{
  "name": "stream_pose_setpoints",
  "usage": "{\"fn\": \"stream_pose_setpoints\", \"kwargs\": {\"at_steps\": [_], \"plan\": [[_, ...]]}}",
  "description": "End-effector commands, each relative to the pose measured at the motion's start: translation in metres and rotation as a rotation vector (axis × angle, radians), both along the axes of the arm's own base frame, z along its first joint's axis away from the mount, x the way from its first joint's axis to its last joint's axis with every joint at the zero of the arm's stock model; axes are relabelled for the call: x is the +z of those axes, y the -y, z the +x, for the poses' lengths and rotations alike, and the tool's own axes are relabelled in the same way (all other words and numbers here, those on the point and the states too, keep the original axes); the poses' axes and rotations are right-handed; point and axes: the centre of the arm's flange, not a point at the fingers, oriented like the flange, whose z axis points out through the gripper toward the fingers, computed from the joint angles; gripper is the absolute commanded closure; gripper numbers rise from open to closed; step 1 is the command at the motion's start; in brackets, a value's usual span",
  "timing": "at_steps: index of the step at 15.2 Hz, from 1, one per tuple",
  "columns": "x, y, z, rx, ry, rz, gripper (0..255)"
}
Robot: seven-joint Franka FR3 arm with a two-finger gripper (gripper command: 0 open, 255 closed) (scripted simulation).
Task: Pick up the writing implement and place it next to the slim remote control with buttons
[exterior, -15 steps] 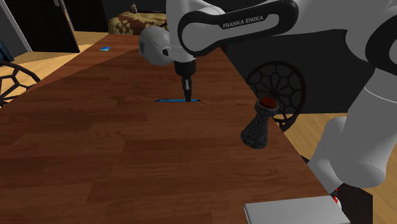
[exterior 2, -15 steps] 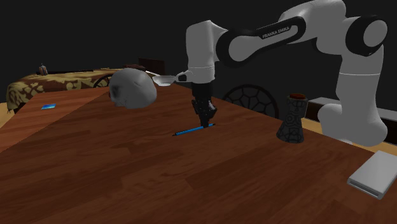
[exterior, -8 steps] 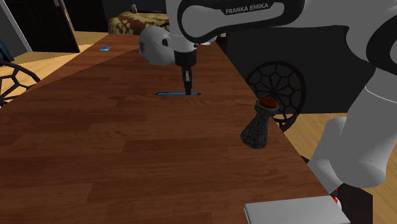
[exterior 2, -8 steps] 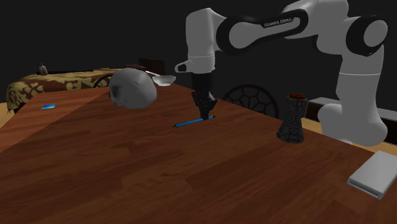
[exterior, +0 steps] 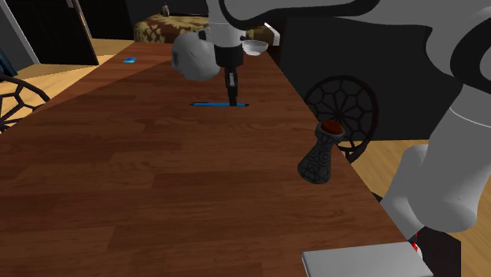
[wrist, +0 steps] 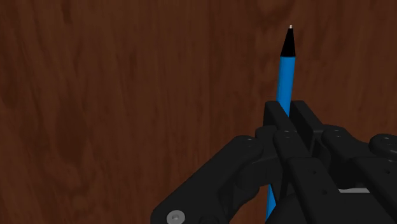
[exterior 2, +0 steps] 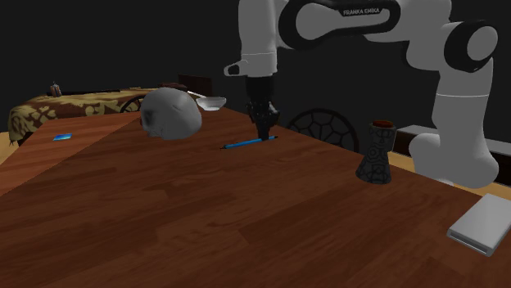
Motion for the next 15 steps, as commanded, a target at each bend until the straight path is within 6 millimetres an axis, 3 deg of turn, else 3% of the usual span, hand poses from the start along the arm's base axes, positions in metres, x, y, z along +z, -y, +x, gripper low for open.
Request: {"fn": "stream_pose_setpoints", "kwargs": {"at_steps": [1, 2, 15], "plan": [[0.010, 0.001, -0.001, 0.000, 0.000, 0.000, 255], [0.015, 0.001, -0.001, 0.000, 0.000, 0.000, 255], [0.015, -0.120, -0.122, 0.000, 0.000, 0.000, 255]]}}
